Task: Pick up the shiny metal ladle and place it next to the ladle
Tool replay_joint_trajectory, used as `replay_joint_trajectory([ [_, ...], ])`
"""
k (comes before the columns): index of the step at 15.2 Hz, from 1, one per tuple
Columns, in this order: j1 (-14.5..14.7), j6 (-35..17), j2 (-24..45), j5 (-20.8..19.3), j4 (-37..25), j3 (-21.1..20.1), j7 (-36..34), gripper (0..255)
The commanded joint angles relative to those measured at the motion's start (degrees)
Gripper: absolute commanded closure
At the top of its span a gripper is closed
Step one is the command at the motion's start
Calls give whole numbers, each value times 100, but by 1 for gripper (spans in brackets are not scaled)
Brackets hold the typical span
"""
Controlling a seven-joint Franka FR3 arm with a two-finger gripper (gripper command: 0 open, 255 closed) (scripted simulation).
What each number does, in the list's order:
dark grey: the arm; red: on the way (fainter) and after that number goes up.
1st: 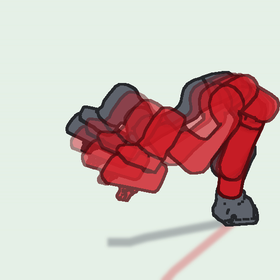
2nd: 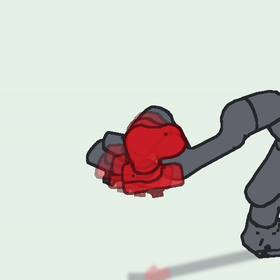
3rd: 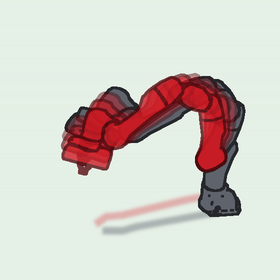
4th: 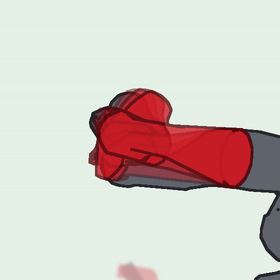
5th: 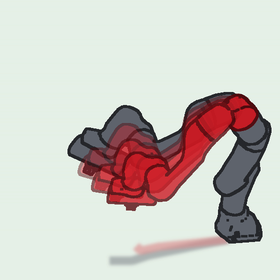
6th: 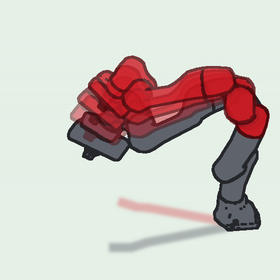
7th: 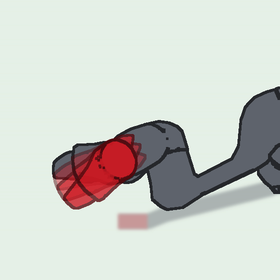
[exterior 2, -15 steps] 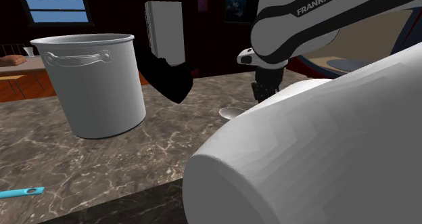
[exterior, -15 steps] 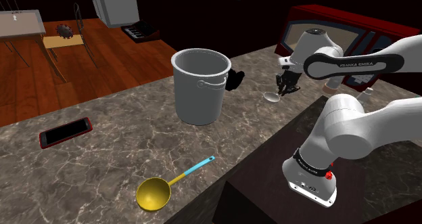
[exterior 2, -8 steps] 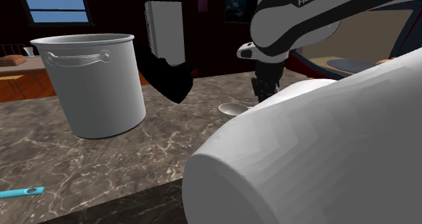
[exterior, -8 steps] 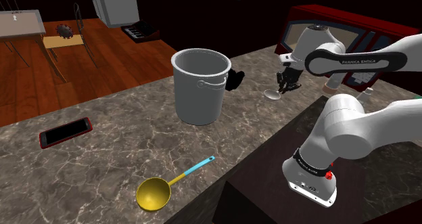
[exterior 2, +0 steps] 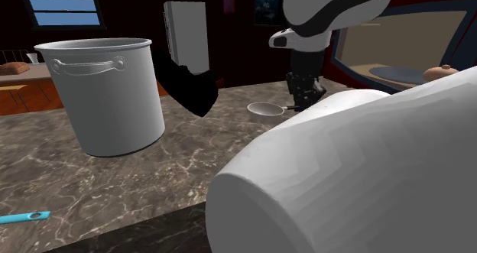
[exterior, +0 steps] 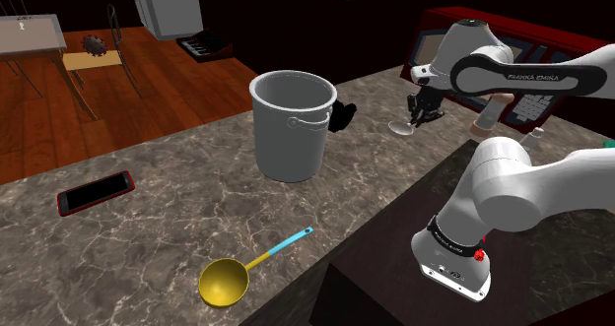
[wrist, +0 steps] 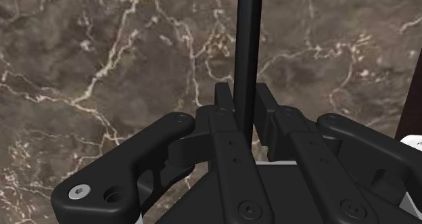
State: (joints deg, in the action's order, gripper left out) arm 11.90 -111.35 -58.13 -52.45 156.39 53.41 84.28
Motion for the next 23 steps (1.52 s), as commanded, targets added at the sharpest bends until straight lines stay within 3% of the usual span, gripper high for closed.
replay_joint_trajectory([
  [1,-2,159,-63,127,-83,-146,36,255],
  [12,77,900,-212,694,-653,-770,208,255],
  [23,1132,451,581,1620,-439,-1801,-1445,255],
])
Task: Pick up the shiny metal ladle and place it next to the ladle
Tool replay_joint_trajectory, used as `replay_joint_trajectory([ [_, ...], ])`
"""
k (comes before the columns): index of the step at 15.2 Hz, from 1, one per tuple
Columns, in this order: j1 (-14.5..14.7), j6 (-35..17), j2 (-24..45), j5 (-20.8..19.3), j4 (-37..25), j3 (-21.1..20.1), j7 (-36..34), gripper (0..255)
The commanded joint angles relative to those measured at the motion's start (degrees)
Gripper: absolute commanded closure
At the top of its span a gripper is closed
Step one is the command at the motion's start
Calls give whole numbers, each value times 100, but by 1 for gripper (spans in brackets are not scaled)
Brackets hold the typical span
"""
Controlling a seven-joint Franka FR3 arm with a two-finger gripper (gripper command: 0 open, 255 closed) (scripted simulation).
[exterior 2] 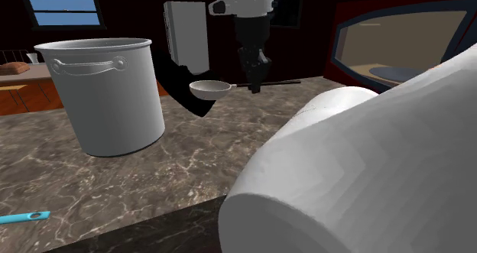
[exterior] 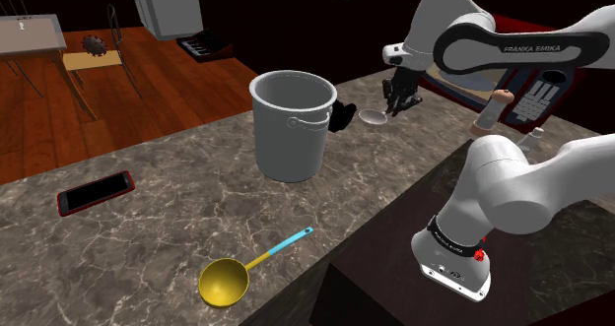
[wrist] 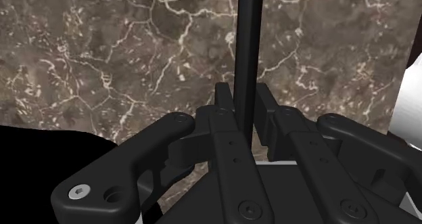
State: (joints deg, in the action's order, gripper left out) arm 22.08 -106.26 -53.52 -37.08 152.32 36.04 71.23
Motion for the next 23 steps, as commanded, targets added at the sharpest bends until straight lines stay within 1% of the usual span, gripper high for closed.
replay_joint_trajectory([
  [1,228,-114,237,170,-57,-142,-279,255],
  [6,810,-403,918,597,-290,-472,-916,255],
  [12,1471,-725,1896,1110,-799,-763,-1516,255],
  [18,2037,-944,2976,1641,-1541,-964,-1916,255],
  [23,2407,-1009,3920,2102,-2328,-1092,-2108,255],
])
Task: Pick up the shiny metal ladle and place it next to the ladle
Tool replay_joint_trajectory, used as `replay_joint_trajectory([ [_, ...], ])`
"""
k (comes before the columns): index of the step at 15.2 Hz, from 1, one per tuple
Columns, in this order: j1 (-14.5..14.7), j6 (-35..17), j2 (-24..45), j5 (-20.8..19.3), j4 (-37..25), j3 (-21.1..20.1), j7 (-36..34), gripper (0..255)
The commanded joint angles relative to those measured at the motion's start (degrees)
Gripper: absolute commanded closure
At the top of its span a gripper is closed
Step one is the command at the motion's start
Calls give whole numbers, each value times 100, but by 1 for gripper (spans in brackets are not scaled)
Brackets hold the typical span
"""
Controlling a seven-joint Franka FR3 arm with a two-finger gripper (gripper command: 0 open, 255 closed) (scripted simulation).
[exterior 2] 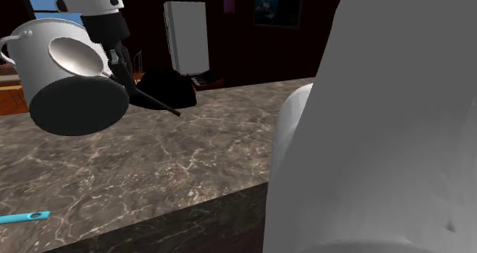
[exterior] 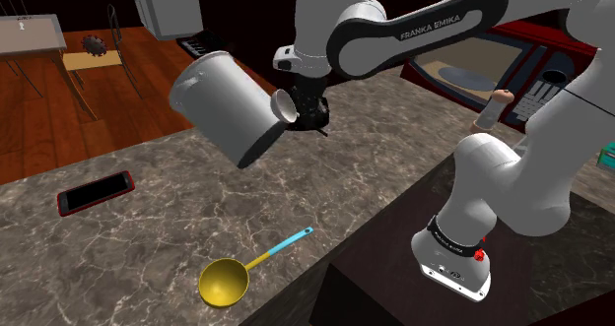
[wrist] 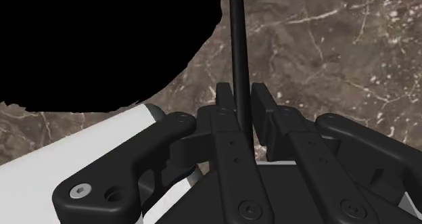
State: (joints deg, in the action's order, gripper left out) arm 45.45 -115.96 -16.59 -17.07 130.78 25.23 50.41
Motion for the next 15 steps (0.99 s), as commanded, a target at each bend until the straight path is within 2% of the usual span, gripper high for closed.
replay_joint_trajectory([
  [1,131,-37,419,194,-350,-34,-52,255],
  [7,395,96,1595,752,-1547,-181,-148,255],
  [13,485,467,2860,1278,-3076,-348,-202,255],
  [15,473,324,2894,1285,-2965,-360,-212,255],
])
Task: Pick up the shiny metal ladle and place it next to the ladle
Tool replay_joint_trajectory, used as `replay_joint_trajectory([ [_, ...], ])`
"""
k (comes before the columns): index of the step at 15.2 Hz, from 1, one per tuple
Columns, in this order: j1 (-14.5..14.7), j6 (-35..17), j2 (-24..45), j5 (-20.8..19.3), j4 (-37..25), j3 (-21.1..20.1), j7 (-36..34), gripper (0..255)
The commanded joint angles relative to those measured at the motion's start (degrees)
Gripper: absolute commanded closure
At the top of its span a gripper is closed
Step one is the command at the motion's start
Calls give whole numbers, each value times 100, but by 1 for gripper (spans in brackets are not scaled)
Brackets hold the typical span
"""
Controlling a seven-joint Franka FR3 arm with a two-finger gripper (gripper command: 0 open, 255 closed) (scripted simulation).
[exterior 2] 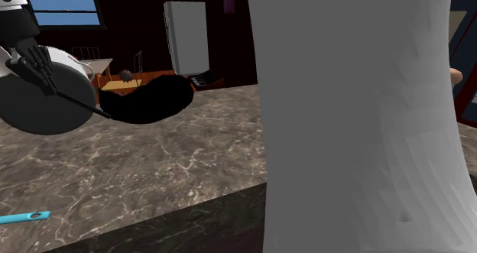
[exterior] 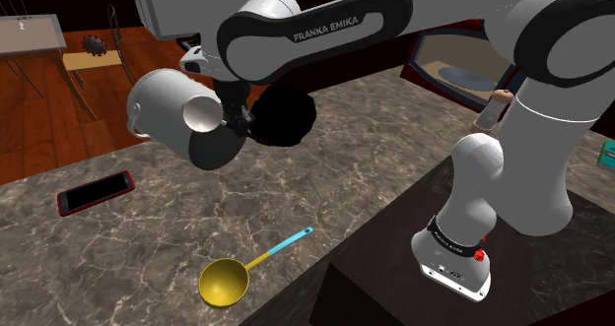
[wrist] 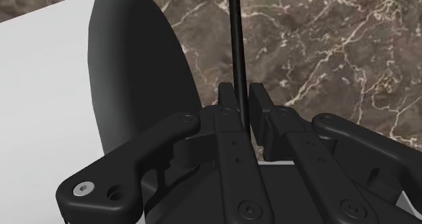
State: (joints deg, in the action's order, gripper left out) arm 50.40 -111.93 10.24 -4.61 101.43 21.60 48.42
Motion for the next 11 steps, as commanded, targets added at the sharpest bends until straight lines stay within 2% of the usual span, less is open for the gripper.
replay_joint_trajectory([
  [1,-25,-150,230,44,24,-1,-18,255],
  [11,-91,-848,482,104,481,-66,-50,255],
])
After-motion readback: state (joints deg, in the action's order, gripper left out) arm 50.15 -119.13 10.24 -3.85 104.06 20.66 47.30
